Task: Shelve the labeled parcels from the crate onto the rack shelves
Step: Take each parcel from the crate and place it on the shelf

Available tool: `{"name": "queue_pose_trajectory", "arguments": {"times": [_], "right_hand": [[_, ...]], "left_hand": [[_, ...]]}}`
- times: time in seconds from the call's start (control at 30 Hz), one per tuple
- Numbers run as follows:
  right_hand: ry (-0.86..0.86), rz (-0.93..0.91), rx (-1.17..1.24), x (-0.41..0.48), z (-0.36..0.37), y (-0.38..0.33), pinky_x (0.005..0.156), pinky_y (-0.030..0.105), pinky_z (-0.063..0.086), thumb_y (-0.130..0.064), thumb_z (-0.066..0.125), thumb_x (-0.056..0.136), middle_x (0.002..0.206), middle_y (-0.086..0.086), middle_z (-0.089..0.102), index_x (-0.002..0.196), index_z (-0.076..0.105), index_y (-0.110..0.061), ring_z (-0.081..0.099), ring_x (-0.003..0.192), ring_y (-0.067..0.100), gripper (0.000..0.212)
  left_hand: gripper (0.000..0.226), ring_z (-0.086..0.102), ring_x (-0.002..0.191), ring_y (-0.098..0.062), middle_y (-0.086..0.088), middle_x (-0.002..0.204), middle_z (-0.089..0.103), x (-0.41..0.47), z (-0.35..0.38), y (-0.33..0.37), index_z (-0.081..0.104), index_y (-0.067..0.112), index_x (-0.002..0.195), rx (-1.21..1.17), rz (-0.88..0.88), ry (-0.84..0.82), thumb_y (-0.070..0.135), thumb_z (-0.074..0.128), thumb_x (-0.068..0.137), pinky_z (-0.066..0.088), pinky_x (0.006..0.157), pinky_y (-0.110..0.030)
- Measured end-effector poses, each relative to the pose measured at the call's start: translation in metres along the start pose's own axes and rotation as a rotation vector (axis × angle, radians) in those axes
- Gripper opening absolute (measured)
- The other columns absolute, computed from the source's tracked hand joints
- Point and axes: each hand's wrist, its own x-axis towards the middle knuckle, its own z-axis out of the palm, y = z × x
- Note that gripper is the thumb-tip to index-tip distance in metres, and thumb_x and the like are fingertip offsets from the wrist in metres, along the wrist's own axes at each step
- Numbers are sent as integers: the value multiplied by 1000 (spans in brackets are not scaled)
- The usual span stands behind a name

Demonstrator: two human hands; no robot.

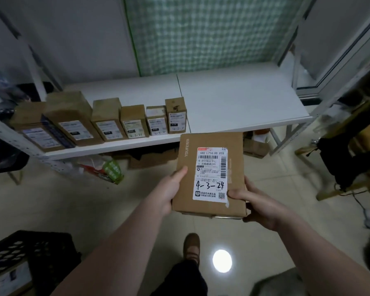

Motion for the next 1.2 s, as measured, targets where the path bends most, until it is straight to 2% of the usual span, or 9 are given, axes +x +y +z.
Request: {"name": "queue_pose_trajectory", "arguments": {"times": [0.13, 0.4, 0.5, 0.6, 0.7, 0.87, 1.0, 1.07, 1.2], "right_hand": [[10, 9, 44, 38, -34, -24, 79, 42, 43, -46, 79, 50, 116, -14, 69, 134, 35, -52, 61, 107, 21, 94], [1, 4, 132, 111, -86, -57, 78, 42, 57, -31, 86, 51, 121, -9, 69, 134, 37, -47, 64, 113, 23, 98], [-2, -7, 100, 152, -106, -69, 90, 49, 55, -21, 88, 53, 120, -3, 70, 137, 42, -31, 67, 111, 25, 97], [34, -56, 51, 200, -123, -83, 78, 33, 59, 1, 82, 67, 113, 2, 73, 127, 59, -13, 71, 102, 21, 65], [88, -124, -47, 253, -139, -97, 87, 37, 56, -10, 87, 57, 114, 0, 73, 131, 53, -11, 69, 105, 19, 82], [142, -228, -181, 328, -161, -109, 76, 38, 56, 11, 76, 68, 109, 4, 70, 129, 39, -18, 67, 102, 23, 76], [193, -280, -301, 368, -165, -106, 82, 41, 56, 9, 75, 70, 102, -4, 66, 133, 38, -22, 64, 99, 19, 79], [229, -305, -350, 381, -160, -101, 78, 32, 55, 6, 78, 71, 95, -10, 65, 137, 38, -21, 63, 90, 10, 82], [341, -366, -381, 398, -146, -93, 72, 24, 51, -1, 75, 77, 85, -18, 60, 139, 37, -18, 58, 77, 1, 75]], "left_hand": [[35, 69, 94, -21, 0, 101, 73, 44, 26, 41, 60, 23, 118, 98, -17, -27, 47, 52, 94, 55, 77, -39], [41, 68, 91, -17, 4, 103, 72, 122, 61, 101, 52, 26, 130, 240, 36, -52, 45, 55, 93, 54, 73, -34], [41, 59, 84, -4, 14, 98, 64, 148, 68, 117, 46, 30, 135, 282, 108, -29, 38, 53, 96, 40, 61, -24], [41, 56, 82, -1, 18, 95, 61, 179, 74, 130, 44, 35, 136, 267, 142, -14, 31, 53, 96, 36, 60, -24], [45, 57, 82, -2, 16, 98, 60, 213, 80, 139, 41, 35, 137, 231, 181, 34, 20, 54, 96, 38, 59, -23], [60, 61, 102, -16, 2, 121, 62, 281, 85, 133, 37, 29, 140, 250, 271, 200, 5, 57, 89, 48, 81, -31], [70, 54, 108, -21, 5, 124, 52, 324, 86, 114, 22, 35, 146, 247, 251, 324, 8, 55, 91, 48, 90, -39], [66, 54, 108, -23, 2, 127, 51, 339, 83, 104, 22, 35, 145, 265, 248, 389, 12, 55, 92, 50, 94, -46], [53, 51, 85, -3, 16, 99, 50, 360, 79, 97, 31, 34, 141, 212, 343, 426, 15, 51, 95, 53, 86, -36]]}}
